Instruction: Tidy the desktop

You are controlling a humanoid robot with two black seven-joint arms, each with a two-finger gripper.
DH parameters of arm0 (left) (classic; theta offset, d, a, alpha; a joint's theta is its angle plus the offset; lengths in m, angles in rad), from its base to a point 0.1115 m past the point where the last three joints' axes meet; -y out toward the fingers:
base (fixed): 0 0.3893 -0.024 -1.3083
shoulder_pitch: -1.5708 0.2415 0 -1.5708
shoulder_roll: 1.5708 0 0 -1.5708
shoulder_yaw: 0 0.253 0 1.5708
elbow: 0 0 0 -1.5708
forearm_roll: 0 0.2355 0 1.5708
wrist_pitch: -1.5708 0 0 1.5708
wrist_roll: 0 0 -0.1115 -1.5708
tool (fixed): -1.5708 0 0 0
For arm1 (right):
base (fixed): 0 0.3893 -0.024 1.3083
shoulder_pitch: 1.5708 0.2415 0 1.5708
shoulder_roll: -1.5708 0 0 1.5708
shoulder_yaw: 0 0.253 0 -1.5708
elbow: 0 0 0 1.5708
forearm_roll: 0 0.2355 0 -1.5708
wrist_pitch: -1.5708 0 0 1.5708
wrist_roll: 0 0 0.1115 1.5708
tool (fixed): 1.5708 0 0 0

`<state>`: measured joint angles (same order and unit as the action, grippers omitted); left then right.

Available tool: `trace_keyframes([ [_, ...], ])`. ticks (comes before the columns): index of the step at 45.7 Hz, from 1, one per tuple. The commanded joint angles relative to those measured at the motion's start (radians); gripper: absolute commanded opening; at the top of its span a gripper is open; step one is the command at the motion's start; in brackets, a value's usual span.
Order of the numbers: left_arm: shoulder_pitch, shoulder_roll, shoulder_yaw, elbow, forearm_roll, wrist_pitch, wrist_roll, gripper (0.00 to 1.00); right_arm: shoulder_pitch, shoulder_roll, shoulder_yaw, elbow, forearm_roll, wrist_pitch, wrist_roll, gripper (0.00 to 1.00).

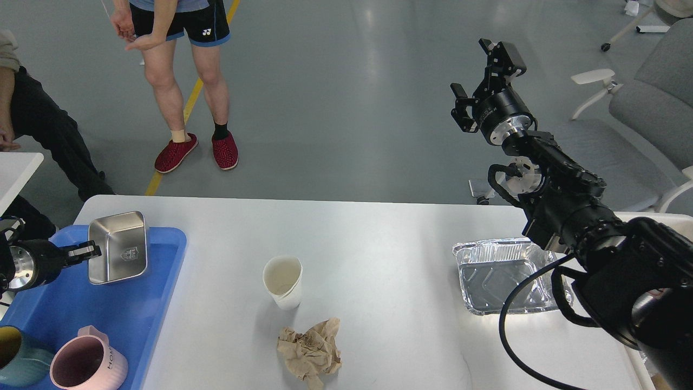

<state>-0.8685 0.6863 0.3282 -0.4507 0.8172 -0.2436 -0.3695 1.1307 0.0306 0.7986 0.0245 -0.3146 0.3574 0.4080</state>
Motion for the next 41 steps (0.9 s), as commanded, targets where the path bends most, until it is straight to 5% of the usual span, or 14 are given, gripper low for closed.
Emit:
trace_keyframes([
  [1,0.017,-0.030,0.000,0.038,-0.001,0.007,0.001,0.00,0.000,0.000,-0.002,0.000,0.000,0.000,0.000,1.00],
  [22,0.039,-0.093,0.002,0.084,0.000,0.035,0.012,0.04,0.000,0.000,-0.004,0.000,0.000,0.000,0.000,1.00],
  [37,0.045,-0.093,0.000,0.089,-0.001,0.060,-0.002,0.68,0.000,0.000,-0.004,0.000,0.000,0.000,0.000,1.00],
  [41,0.037,-0.088,0.000,0.089,-0.001,0.052,-0.003,0.77,0.000,0.000,-0.004,0.000,0.000,0.000,0.000,1.00],
])
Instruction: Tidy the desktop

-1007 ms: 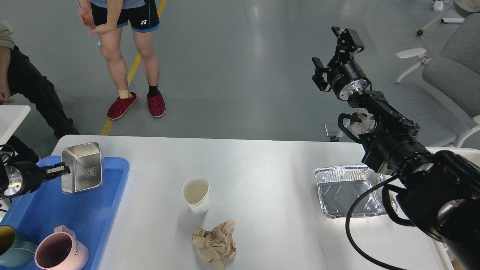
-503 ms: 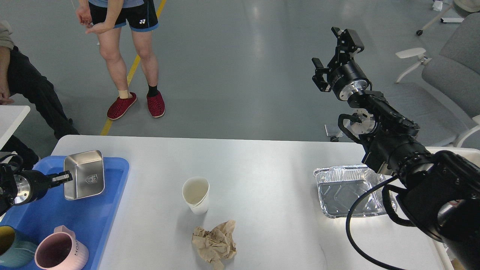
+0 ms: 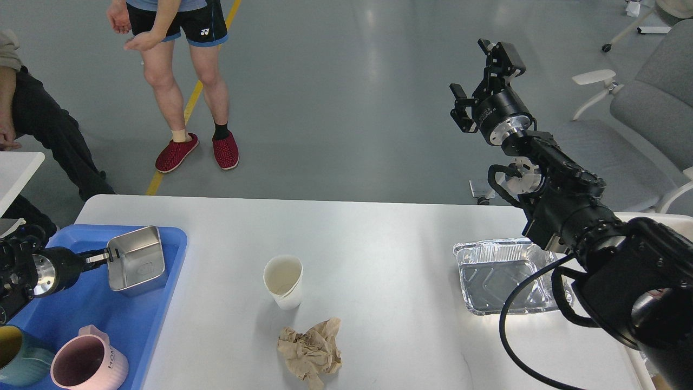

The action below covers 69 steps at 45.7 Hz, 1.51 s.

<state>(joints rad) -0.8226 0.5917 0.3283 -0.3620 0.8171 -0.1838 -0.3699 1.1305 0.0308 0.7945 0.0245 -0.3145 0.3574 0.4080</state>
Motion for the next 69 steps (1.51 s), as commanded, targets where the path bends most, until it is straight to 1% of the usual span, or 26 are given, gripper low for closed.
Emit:
trace_keyframes([
  [1,-0.010,0.008,0.000,-0.002,-0.002,-0.011,-0.006,0.77,0.000,0.000,0.000,0.000,0.000,0.000,0.000,1.00],
  [5,-0.026,0.014,-0.006,-0.002,-0.007,-0.019,-0.009,0.79,0.000,0.001,0.000,0.000,0.000,0.000,0.000,1.00],
  [8,-0.046,0.023,-0.018,-0.003,-0.022,-0.039,-0.020,0.79,0.000,0.000,0.000,0.000,0.000,0.000,0.000,1.00],
  [16,-0.171,0.083,-0.054,-0.003,-0.059,-0.152,-0.031,0.79,0.000,0.001,0.000,0.000,0.000,0.000,0.000,1.00],
  [23,-0.265,0.097,-0.155,-0.002,-0.151,-0.207,-0.060,0.79,-0.003,0.001,0.000,0.000,0.000,0.000,0.000,1.00],
  [27,-0.271,0.086,-0.277,-0.002,-0.254,-0.220,-0.064,0.80,-0.015,0.000,0.000,0.002,0.000,0.000,0.000,1.00],
  [29,-0.262,0.080,-0.349,-0.002,-0.311,-0.217,-0.063,0.82,-0.021,0.000,0.000,0.002,0.000,0.002,0.000,1.00],
  [30,-0.256,0.066,-0.408,-0.002,-0.352,-0.212,-0.063,0.84,-0.026,0.000,0.000,0.002,0.000,0.002,0.000,1.00],
  [37,-0.181,-0.062,-0.595,-0.002,-0.443,-0.188,-0.054,0.88,-0.046,0.000,0.000,0.002,0.000,0.003,0.002,1.00],
  [42,-0.095,-0.121,-0.712,-0.002,-0.481,-0.164,-0.057,0.88,-0.052,0.000,-0.001,0.002,0.000,0.003,0.002,1.00],
  [47,-0.014,-0.179,-0.825,-0.002,-0.503,-0.190,-0.054,0.88,-0.064,-0.002,-0.001,0.000,0.000,0.003,0.002,1.00],
  [50,0.031,-0.196,-0.874,-0.002,-0.504,-0.232,-0.054,0.88,-0.067,-0.002,-0.003,0.000,0.000,0.003,0.002,1.00],
  [58,0.091,-0.205,-0.980,-0.005,-0.512,-0.335,-0.061,0.88,-0.080,-0.017,-0.038,-0.002,0.000,0.003,0.002,1.00],
  [65,0.102,-0.208,-1.095,-0.002,-0.530,-0.327,-0.061,0.88,-0.103,-0.043,-0.040,0.002,0.002,0.003,0.002,1.00],
  [69,0.102,-0.214,-1.120,-0.002,-0.530,-0.324,-0.063,0.88,-0.106,-0.043,-0.037,0.005,0.006,0.021,0.002,1.00],
])
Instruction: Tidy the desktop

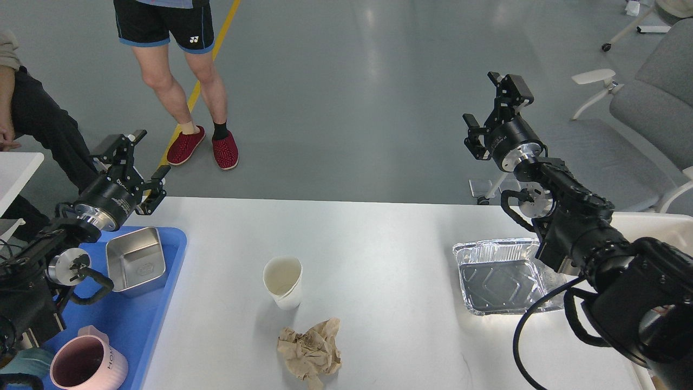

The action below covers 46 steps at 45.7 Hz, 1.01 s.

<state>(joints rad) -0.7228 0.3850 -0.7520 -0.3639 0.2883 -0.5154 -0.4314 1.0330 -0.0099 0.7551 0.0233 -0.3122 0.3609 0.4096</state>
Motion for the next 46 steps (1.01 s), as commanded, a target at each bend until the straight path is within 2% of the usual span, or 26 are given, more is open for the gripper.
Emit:
trace_keyframes([
  [1,0.003,-0.008,-0.043,0.000,-0.001,0.008,-0.001,0.88,-0.011,-0.004,0.003,0.006,0.004,0.029,0.000,1.00],
  [11,0.020,-0.009,-0.030,0.000,0.002,0.017,-0.003,0.88,-0.010,-0.064,-0.040,0.003,-0.014,0.102,-0.002,1.00],
  [15,0.023,-0.009,-0.029,0.000,0.002,0.017,-0.003,0.88,-0.014,-0.151,-0.175,0.006,-0.067,0.131,0.008,1.00],
  [21,0.032,-0.008,-0.027,0.000,0.008,0.014,-0.001,0.88,-0.048,-0.315,-0.379,0.017,-0.087,0.234,0.017,1.00],
  [26,0.039,-0.008,-0.027,0.000,0.009,0.009,-0.001,0.88,-0.083,-0.502,-0.526,0.075,-0.088,0.299,0.037,1.00],
  [30,0.040,-0.009,-0.027,0.000,0.011,0.008,-0.003,0.88,-0.116,-0.712,-0.606,0.210,-0.088,0.322,0.044,1.00],
  [38,0.060,-0.011,-0.026,0.000,0.012,0.005,-0.003,0.88,-0.203,-1.140,-0.614,0.547,-0.113,0.323,0.046,1.00],
  [46,0.062,-0.011,-0.024,0.000,0.015,0.003,-0.003,0.88,-0.218,-1.544,-0.609,0.813,-0.180,0.328,0.051,1.00],
])
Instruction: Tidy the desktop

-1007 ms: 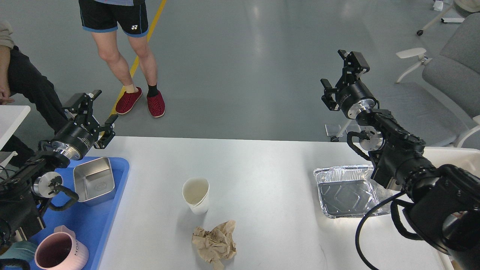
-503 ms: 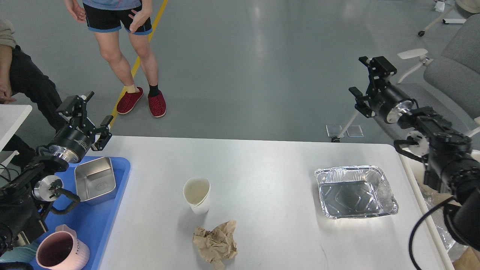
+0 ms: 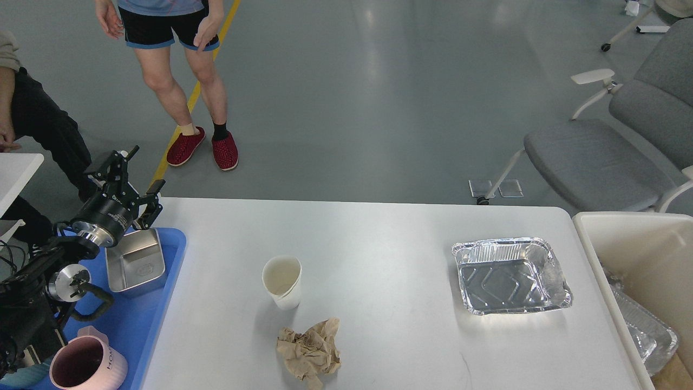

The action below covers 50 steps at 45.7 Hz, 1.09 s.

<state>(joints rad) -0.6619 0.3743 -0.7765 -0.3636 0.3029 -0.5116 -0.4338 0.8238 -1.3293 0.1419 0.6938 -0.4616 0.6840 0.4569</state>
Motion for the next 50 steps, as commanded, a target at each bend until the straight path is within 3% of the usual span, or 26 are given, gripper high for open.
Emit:
trace_keyframes([
  [1,0.001,0.000,0.000,0.000,0.001,-0.001,0.000,0.88,-0.012,-0.267,0.004,0.160,-0.031,0.005,0.005,1.00],
  [6,0.001,0.000,0.000,0.000,0.002,-0.001,0.000,0.88,-0.018,-0.373,-0.002,0.223,-0.048,0.008,0.011,1.00],
  [13,0.005,-0.012,0.000,0.000,0.002,0.005,0.000,0.88,-0.022,-0.341,-0.004,0.228,-0.058,-0.010,0.011,1.00],
  [22,0.004,-0.037,-0.001,0.000,0.002,0.012,0.000,0.88,-0.049,-0.110,-0.002,0.181,-0.162,-0.110,0.011,1.00],
  [30,0.004,-0.040,-0.001,0.000,0.002,0.013,0.000,0.88,-0.041,0.201,0.001,-0.025,-0.360,-0.132,0.012,1.00],
  [38,0.004,-0.040,-0.001,-0.002,0.001,0.018,-0.005,0.88,-0.046,0.439,-0.007,-0.164,-0.488,-0.196,0.017,1.00],
  [50,0.002,-0.046,-0.001,-0.002,0.001,0.021,-0.005,0.88,-0.063,0.647,-0.018,-0.223,-0.663,-0.305,0.028,1.00],
])
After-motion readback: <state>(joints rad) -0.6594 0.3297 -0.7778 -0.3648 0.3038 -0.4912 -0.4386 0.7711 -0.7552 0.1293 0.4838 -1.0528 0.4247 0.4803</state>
